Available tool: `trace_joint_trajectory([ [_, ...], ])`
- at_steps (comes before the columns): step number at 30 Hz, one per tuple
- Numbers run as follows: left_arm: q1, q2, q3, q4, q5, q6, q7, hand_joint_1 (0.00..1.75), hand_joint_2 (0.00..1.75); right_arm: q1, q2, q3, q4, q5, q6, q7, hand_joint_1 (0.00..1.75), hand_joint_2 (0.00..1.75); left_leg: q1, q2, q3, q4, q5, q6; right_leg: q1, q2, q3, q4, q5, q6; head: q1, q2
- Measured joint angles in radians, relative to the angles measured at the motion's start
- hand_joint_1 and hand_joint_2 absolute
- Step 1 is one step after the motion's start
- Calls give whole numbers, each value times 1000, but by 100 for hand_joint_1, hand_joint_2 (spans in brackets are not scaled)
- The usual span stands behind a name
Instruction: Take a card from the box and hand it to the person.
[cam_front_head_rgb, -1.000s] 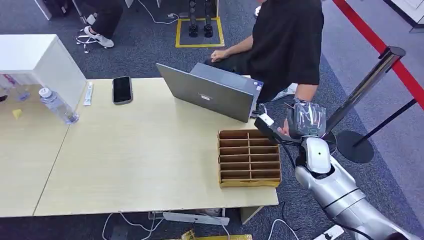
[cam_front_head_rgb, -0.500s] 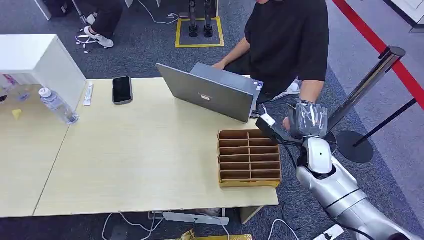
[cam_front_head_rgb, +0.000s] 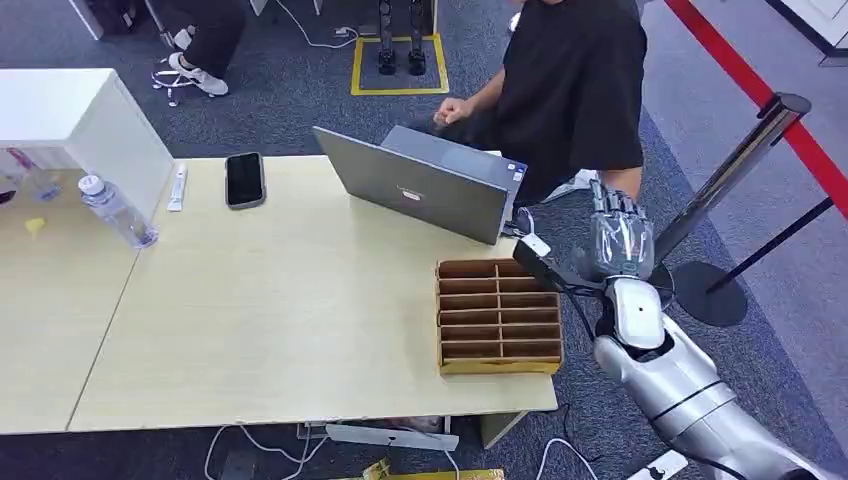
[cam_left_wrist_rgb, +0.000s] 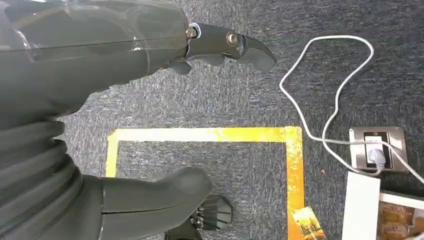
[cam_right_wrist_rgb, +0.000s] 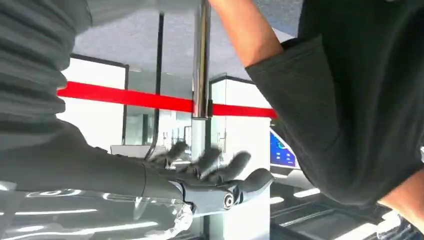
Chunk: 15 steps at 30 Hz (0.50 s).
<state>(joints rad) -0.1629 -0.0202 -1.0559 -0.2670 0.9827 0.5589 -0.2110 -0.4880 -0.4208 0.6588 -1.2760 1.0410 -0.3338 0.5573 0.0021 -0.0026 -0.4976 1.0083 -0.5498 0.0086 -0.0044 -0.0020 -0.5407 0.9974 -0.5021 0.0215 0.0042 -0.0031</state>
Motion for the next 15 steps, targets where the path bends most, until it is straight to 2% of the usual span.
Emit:
trace_joint_trajectory([
  [6, 0, 0, 0, 0, -1, 0, 0, 0, 175, 1, -3, -1, 2, -22, -25, 9, 0, 175, 0, 0, 0, 0, 0, 0, 0, 0, 0, 0, 0, 0, 0, 0],
  [11, 0, 0, 0, 0, -1, 2, -1, 0, 175, 10, -11, -21, 1, -4, -157, 20, 0, 175, 0, 0, 0, 0, 0, 0, 0, 0, 0, 0, 0, 0, 0, 0],
  [15, 0, 0, 0, 0, -1, 5, -3, 0, 175, 39, -13, -53, -28, 37, -297, 16, 0, 175, 0, 0, 0, 0, 0, 0, 0, 0, 0, 0, 0, 0, 0, 0],
])
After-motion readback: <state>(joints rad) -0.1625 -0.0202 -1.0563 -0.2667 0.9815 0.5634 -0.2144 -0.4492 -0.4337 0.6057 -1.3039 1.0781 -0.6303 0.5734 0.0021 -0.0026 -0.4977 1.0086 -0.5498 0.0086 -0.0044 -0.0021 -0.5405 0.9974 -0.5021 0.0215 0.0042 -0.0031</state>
